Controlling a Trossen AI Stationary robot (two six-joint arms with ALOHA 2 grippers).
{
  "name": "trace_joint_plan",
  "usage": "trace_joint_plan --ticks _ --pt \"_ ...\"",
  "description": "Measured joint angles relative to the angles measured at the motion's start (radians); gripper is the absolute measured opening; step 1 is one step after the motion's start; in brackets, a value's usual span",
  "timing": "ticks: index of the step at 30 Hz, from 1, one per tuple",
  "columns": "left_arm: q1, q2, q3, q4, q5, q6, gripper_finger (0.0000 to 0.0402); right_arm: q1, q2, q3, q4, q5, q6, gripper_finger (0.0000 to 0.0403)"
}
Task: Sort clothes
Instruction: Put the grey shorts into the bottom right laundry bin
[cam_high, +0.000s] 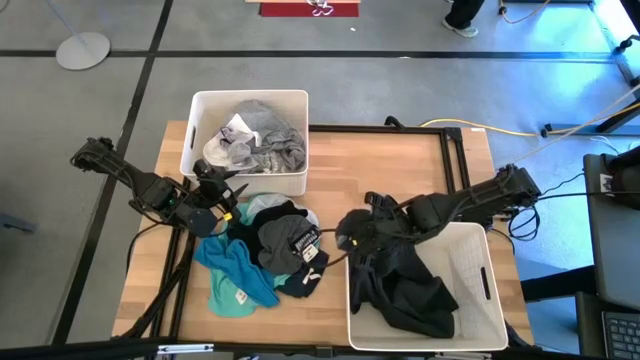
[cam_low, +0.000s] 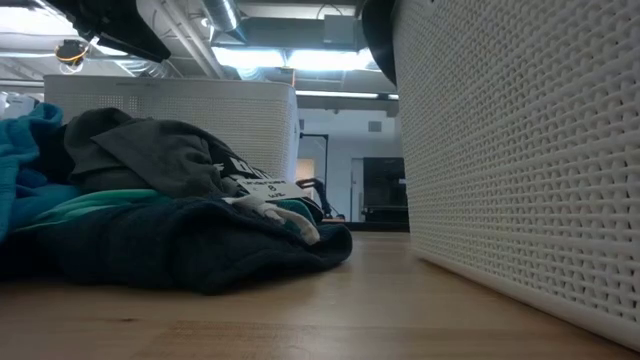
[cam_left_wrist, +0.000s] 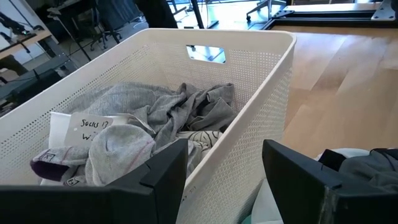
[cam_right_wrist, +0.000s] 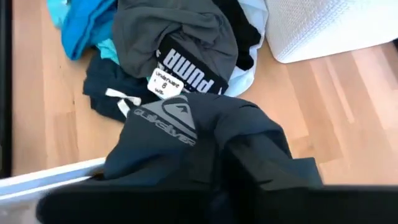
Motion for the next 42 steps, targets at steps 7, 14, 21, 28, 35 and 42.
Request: trace_joint_plan --ticks 7,14,21,28,35,42 --pt "0.000 0.000 0.000 0.000 0.000 0.000 0.0196 0.016 0.002 0.075 -0.055 0.080 -0.020 0.0022" --pt "0.000 0.000 0.000 0.000 0.000 0.000 0.0196 0.121 0.002 0.279 -0.194 0.216 -0.013 0.0011" --pt "0.000 0.000 0.000 0.000 0.000 0.000 0.0196 0.263 0.000 0.393 -0.343 0.225 0.251 0.0005" --pt "0.000 0.000 0.000 0.000 0.000 0.000 0.0196 0.441 0.000 0.259 -0.476 0.221 0.703 0.0011" --pt "0.000 0.000 0.000 0.000 0.000 0.018 0.0196 0.549 0.001 -0.034 -0.470 0.120 1.156 0.0011" --pt "0.000 0.000 0.000 0.001 0.000 0.016 0.0196 0.623 0.001 -0.277 -0.467 -0.227 1.496 0.0012"
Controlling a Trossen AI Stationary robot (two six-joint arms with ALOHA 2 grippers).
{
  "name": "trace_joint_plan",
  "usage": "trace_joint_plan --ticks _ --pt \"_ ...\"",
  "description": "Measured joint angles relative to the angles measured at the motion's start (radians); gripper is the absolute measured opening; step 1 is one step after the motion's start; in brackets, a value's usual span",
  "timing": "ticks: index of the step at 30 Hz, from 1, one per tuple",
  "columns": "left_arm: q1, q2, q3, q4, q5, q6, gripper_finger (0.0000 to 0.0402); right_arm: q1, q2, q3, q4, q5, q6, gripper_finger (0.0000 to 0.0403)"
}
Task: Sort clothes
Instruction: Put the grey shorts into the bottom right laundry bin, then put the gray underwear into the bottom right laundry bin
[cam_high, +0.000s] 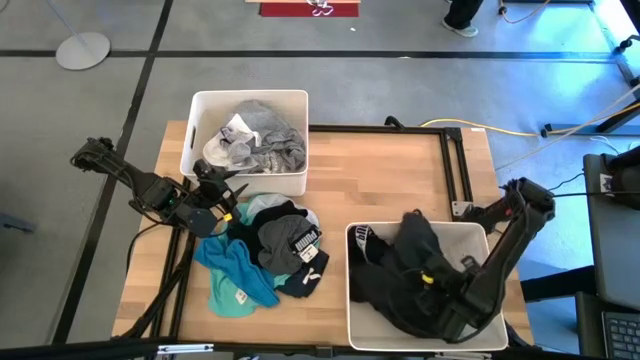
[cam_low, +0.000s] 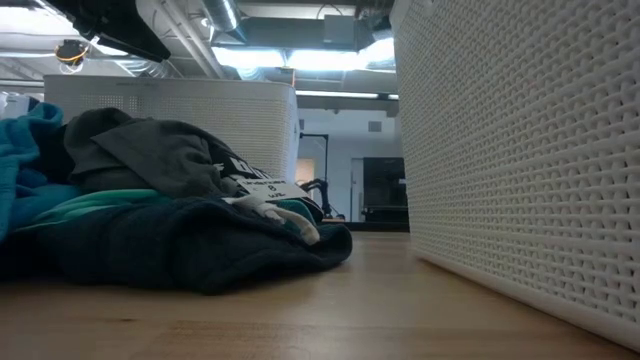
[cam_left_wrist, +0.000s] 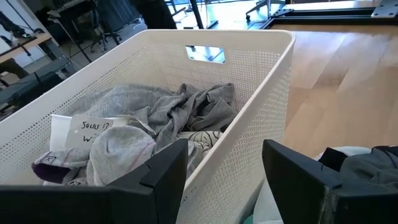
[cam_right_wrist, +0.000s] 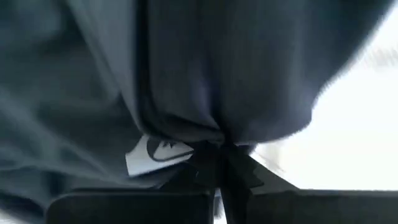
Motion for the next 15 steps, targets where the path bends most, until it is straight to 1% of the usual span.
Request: trace_joint_plan --ticks 2,4,7,10,15 --pt "0.000 0.000 0.000 0.000 0.000 -0.001 0.0196 0.013 0.000 -0.033 -0.001 -0.070 0.045 0.0012" --pt "0.000 0.000 0.000 0.000 0.000 -0.001 0.0196 0.013 0.000 -0.046 -0.001 -0.116 0.058 0.0012" --pt "0.000 0.000 0.000 0.000 0.000 -0.002 0.0196 0.002 -0.003 -0.043 -0.006 -0.142 0.061 0.0021" --pt "0.000 0.000 0.000 0.001 0.000 -0.002 0.0196 -0.017 -0.018 -0.021 -0.006 -0.152 0.049 0.0049" --pt "0.000 0.000 0.000 0.000 0.000 0.001 0.0196 -0.066 -0.069 0.067 -0.009 -0.195 -0.024 0.0121"
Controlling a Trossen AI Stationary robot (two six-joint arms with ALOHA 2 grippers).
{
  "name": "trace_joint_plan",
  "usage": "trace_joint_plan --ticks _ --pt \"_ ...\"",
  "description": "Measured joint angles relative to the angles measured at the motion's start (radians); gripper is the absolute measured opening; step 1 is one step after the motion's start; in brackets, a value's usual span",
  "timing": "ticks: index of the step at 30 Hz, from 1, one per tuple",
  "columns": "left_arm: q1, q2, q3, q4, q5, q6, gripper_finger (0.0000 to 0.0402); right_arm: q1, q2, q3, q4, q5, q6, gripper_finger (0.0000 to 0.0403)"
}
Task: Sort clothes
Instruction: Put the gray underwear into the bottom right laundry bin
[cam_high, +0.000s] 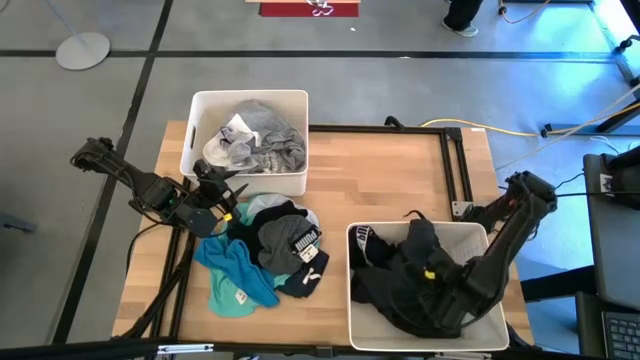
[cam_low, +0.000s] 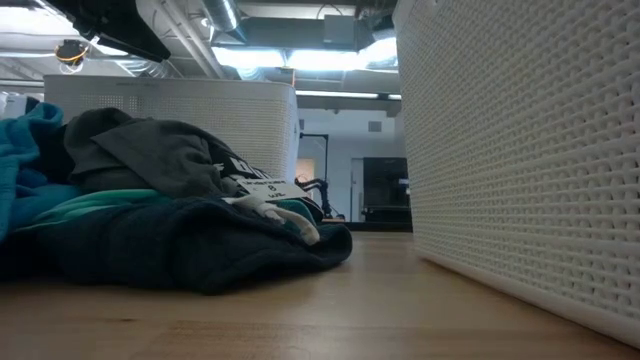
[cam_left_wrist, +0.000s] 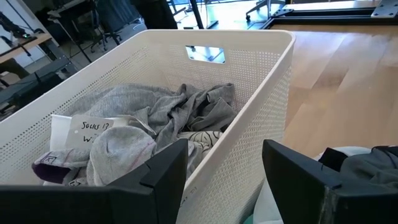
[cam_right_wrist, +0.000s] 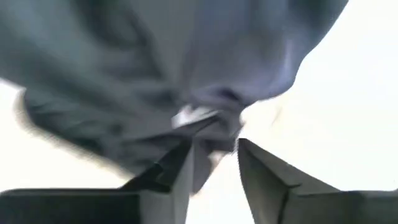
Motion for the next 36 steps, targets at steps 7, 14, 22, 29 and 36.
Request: trace_joint_plan --ticks 7,14,22,29,36 --pt "0.000 0.000 0.000 0.000 0.000 0.000 0.0196 -0.062 -0.066 0.261 -0.056 0.162 -0.037 0.0193" --pt "0.000 0.000 0.000 0.000 0.038 0.019 0.0196 -0.062 -0.061 0.369 0.079 0.827 -0.629 0.0210" --pt "0.000 0.000 0.000 -0.002 0.129 0.034 0.0196 -0.209 0.022 0.369 0.208 1.020 -1.145 0.0205" --pt "0.000 0.000 0.000 -0.023 0.288 0.053 0.0196 -0.414 0.113 0.369 0.429 0.774 -1.510 0.0205" --pt "-0.013 -0.002 0.000 -0.091 0.348 0.076 0.0196 -0.585 0.213 0.369 0.761 0.430 -1.809 0.0205"
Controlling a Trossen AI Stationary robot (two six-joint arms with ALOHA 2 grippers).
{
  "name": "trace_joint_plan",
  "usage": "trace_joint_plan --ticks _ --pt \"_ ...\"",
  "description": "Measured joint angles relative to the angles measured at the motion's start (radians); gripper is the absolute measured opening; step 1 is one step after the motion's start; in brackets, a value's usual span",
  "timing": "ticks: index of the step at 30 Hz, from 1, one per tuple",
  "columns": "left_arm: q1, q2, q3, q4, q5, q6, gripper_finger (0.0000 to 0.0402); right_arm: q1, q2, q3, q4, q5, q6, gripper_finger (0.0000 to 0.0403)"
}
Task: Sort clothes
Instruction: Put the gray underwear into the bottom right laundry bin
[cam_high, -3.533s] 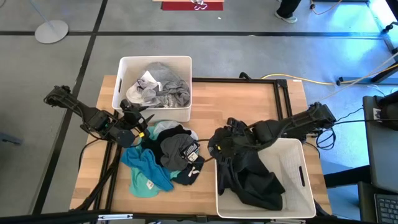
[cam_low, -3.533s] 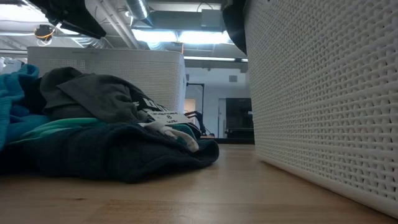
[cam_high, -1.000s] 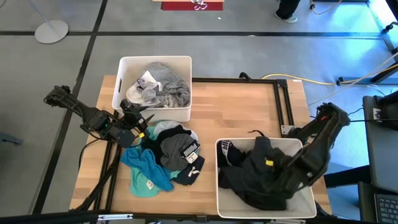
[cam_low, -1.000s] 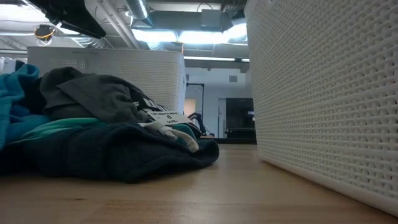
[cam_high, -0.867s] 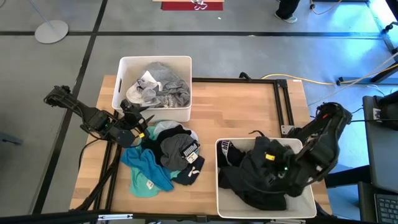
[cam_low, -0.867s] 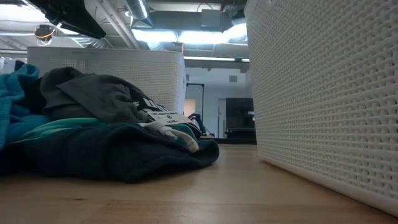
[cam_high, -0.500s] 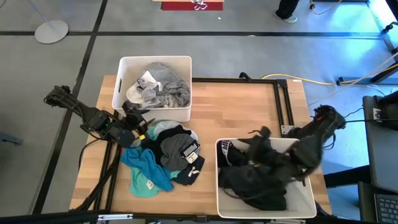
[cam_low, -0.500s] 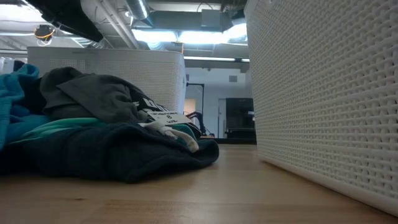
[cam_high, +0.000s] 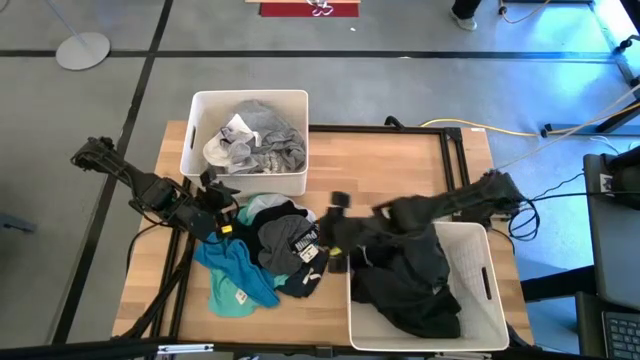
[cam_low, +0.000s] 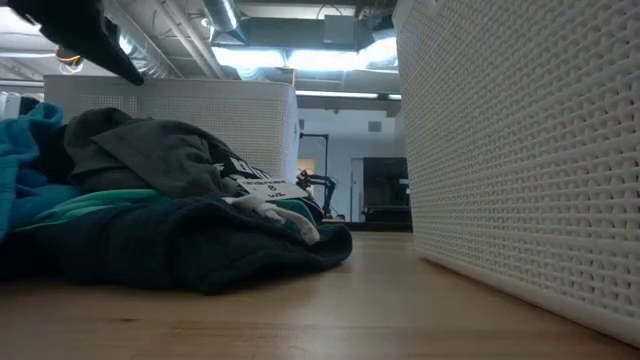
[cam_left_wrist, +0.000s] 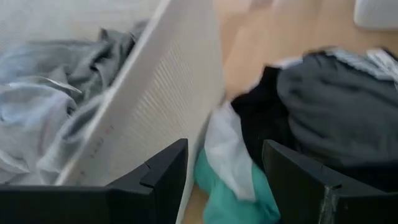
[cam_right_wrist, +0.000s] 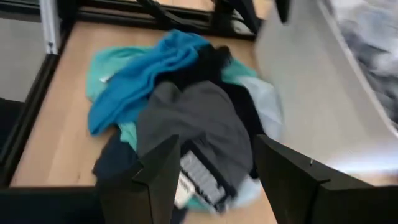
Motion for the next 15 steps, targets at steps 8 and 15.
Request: trace_joint_plan --ticks 8,15 --pt "0.000 0.000 0.000 -0.021 0.019 -0.024 0.0196 -0.125 0.154 0.000 0.238 -0.196 -0.140 0.0205" --pt "0.000 0.000 0.000 -0.024 0.019 -0.024 0.0196 -0.200 0.281 0.000 0.243 -0.304 -0.160 0.0205"
